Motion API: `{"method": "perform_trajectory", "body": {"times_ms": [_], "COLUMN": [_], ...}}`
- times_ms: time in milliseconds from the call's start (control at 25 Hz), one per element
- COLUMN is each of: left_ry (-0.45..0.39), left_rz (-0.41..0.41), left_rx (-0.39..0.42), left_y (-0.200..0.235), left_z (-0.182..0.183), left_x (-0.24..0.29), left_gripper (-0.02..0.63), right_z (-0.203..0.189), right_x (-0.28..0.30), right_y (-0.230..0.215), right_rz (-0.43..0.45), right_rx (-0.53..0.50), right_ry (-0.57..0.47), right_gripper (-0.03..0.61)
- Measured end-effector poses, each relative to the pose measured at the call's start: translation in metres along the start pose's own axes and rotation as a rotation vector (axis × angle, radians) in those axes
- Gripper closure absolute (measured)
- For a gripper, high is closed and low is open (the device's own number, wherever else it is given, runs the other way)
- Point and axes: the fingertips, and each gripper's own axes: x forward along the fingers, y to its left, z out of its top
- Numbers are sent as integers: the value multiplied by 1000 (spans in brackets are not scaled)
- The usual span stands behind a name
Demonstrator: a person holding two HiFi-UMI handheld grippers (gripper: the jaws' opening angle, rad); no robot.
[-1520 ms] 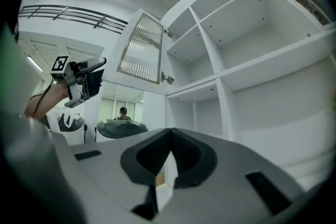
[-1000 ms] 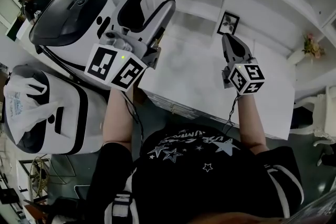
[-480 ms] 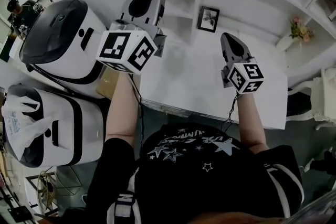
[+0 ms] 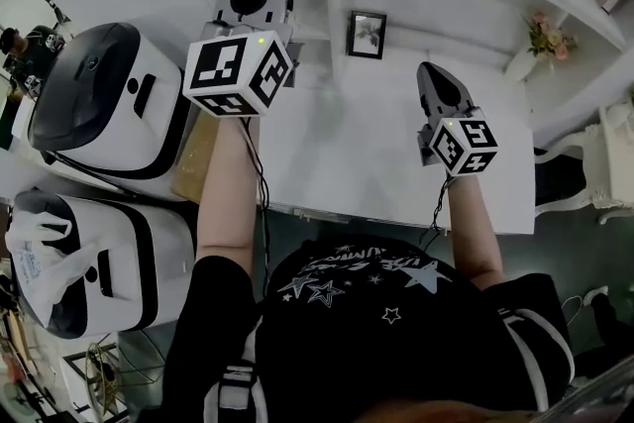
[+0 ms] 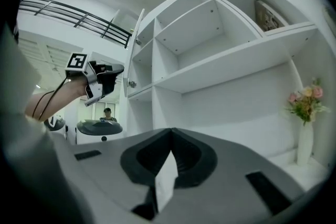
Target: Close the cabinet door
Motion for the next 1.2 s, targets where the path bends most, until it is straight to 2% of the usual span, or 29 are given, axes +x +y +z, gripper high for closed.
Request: {"method": "perform_trajectory", "body": {"times_ms": [240, 440, 680, 800, 1000, 1200], "left_ry": [56, 119, 165, 169, 130, 127], "left_rz": [3, 43, 72, 92, 121, 161], "left_rx": [38, 133, 157, 157, 178, 189], "left_y": [-1, -1, 6, 10, 11, 9], "left_z": [-15, -27, -41, -45, -44, -45], "left_x": [35, 61, 92, 99, 98, 98], "left_gripper": [612, 611, 611, 604, 603, 609], "right_z": [-2, -6, -5, -5, -7, -9], "right_x": [1, -1, 4, 6, 8, 3], "right_y": [-7, -24, -48, -56, -68, -68], "right_rz": [8, -1, -21, -24, -20, 38], "right_rx": [11, 17, 23, 24, 33, 35], "right_ry": [-3, 0, -5, 1, 20, 27], "right_gripper": [574, 574, 574, 574, 574, 574]}}
